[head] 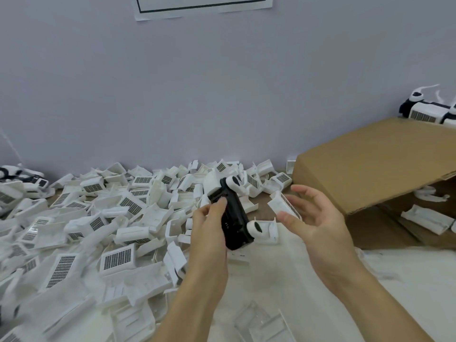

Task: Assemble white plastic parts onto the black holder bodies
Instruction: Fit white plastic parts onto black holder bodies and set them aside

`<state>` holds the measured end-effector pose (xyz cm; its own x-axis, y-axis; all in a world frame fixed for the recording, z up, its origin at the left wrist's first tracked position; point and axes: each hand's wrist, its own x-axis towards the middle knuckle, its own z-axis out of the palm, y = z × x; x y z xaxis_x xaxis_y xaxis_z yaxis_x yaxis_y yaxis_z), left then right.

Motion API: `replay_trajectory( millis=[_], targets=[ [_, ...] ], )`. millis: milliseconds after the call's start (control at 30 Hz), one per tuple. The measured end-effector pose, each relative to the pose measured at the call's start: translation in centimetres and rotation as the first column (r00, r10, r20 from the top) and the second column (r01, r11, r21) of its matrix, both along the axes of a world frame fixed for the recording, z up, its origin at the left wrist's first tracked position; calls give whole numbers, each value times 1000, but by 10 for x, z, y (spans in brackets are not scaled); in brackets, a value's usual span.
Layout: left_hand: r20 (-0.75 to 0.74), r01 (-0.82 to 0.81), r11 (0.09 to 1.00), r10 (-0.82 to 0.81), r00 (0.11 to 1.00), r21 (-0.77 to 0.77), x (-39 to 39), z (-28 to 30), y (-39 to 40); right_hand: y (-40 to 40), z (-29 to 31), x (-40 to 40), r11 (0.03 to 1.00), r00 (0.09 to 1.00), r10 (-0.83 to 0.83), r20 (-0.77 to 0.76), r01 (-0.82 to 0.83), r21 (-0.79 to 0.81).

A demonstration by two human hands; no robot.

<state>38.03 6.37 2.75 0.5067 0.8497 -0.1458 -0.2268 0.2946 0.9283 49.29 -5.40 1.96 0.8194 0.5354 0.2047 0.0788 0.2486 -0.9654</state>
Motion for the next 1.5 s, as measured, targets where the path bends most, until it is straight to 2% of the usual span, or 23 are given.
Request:
replay_trajectory(
  millis=[67,200,300,500,667,967,1100,1333,1500],
  targets=[
    [57,4,1000,-3,998,-23,-1,-1,2,1,0,0,1000,1000,-4,-12,4,8],
    [62,63,998,-64,996,20,-3,-5,5,2,2,-3,1000,1000,-12,4,12,2],
    [53,62,997,-64,997,35,-3,-4,2,3,5,-8,999,993,-42,110,44,-18],
    [51,110,975,-122,991,195,0,-2,-8,9,11,-22,994,944,-64,323,89,-65],
    [72,152,981,-161,984,123,6,-3,-12,12,9,-27,987,914,-67,400,119,-105],
    [-7,214,937,-221,975,276,7,-4,-22,15,7,-27,974,883,-186,431,224,-38],
    [15,238,925,-254,967,297,8,-4,-26,15,6,-26,965,866,-224,447,260,-21],
    [59,231,915,-264,963,330,3,-3,-25,13,5,-26,967,858,-125,498,219,-134],
    [102,231,915,-278,955,330,2,1,-27,16,6,-32,957,811,-207,547,284,-60]
  ],
)
